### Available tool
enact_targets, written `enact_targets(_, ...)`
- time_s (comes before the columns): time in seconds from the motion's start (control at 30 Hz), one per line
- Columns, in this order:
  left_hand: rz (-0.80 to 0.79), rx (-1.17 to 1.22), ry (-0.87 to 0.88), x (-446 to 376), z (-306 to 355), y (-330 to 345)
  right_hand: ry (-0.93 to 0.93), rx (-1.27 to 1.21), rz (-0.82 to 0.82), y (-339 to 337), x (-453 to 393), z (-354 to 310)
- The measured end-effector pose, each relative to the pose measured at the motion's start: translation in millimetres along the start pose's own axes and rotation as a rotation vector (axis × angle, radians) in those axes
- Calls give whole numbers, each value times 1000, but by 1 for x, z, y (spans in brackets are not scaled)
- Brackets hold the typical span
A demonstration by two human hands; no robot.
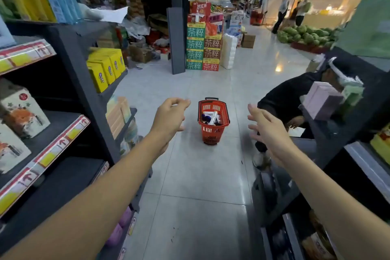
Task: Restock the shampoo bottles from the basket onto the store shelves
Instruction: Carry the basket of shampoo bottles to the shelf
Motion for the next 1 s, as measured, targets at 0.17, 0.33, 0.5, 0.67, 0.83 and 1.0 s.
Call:
enact_targets(0.17, 11, -12, -57, -98, -33, -9, 57, 25, -16, 41, -88, 27)
enact_targets(0.33, -9, -7, -142, -213, -56, -10, 94, 31, 0, 78, -186, 39)
enact_targets(0.5, -39, 16, -187, -317, -50, 8, 126, 17, 70, 85, -281, 26)
enact_targets(0.67, -77, 0, -219, -416, -64, 44, 154, 33, 131, 78, -374, 47)
enact_targets(0.83, -86, -18, -259, -526, -90, 90, 233, 18, 156, 65, -486, 93)
enact_targets(1.0, -31, -56, -297, -643, -97, 131, 310, -123, 162, 59, -604, 131)
Point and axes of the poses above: each hand's wrist, its own x-axis away from the middle knuckle, its own y-axis out of the palm, z = x × y, the point moved 5 cm from there along -x, towards the middle knuckle, and after that the axes turned 3 degrees about -z, right-handed, at the moved point
